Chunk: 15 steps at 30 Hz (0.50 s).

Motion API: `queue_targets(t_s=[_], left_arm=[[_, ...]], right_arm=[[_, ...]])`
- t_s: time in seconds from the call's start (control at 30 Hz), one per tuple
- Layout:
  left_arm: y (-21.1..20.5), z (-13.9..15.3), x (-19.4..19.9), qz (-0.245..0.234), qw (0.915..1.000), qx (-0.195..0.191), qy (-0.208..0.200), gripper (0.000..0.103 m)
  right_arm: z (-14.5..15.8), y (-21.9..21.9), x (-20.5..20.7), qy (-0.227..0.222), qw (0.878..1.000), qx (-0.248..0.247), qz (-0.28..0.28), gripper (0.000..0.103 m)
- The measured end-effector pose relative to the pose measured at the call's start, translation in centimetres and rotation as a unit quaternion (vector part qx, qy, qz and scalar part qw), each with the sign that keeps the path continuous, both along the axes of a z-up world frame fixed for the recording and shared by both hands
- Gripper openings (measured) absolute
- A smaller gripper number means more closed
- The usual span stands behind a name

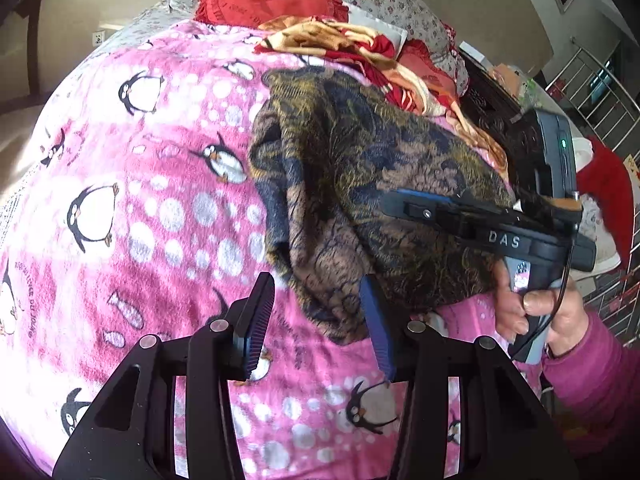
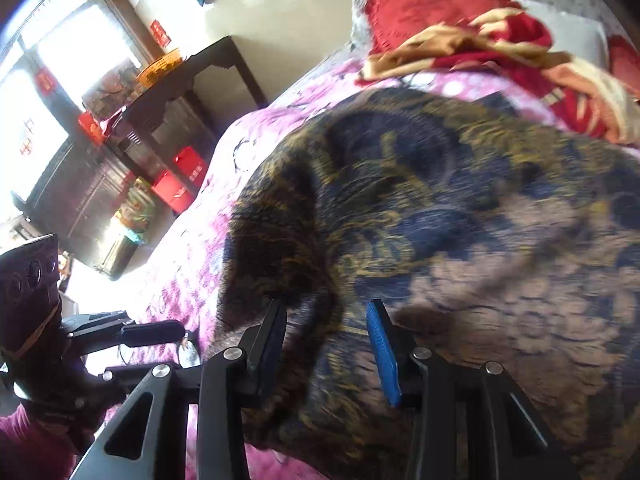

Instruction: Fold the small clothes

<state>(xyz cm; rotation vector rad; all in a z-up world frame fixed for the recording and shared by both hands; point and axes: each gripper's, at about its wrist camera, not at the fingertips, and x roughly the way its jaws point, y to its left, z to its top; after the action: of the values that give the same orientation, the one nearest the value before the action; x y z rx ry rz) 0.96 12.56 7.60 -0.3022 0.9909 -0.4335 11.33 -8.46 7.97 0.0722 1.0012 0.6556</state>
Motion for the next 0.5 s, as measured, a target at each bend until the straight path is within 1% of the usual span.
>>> queue_targets(t_s=[0.03,0.1,0.17,0.3,0.4,0.5], left_arm=[[-0.4,0.4,0.2,0.003,1.0000,-0.002,-0.005,0.044],[-1.3,0.8,0.6,0.007,0.9998,0.001,-0.016,0.048],[-2.5,0.8,1.0,0.009,0.9996,0.018,-0.021,0.049],[-4.0,-0.7,1.4,0.011,0.9986,0.052,-0.006,0.049],[-4.8,-1.9,1.6,0.013,0.9977,0.066,0.003,0.049],[-5.1,-2.6,1.6,0.017,0.9968,0.078,0.005,0.049]], right_arm=[[0.3,-0.7,-0.1,-0.005,1.000,-0.005,-0.010,0.040],[0.8,-2.4,-0.6,-0.013,0.999,-0.023,-0.037,0.040],[0.8,-3.7,-1.0,-0.019,0.997,-0.046,-0.061,0.040],[0.1,-5.1,-1.6,-0.019,0.991,-0.099,-0.090,0.040],[-0.5,-5.7,-2.0,-0.016,0.989,-0.112,-0.099,0.040],[-1.3,-5.9,-2.1,-0.008,0.988,-0.113,-0.107,0.041]])
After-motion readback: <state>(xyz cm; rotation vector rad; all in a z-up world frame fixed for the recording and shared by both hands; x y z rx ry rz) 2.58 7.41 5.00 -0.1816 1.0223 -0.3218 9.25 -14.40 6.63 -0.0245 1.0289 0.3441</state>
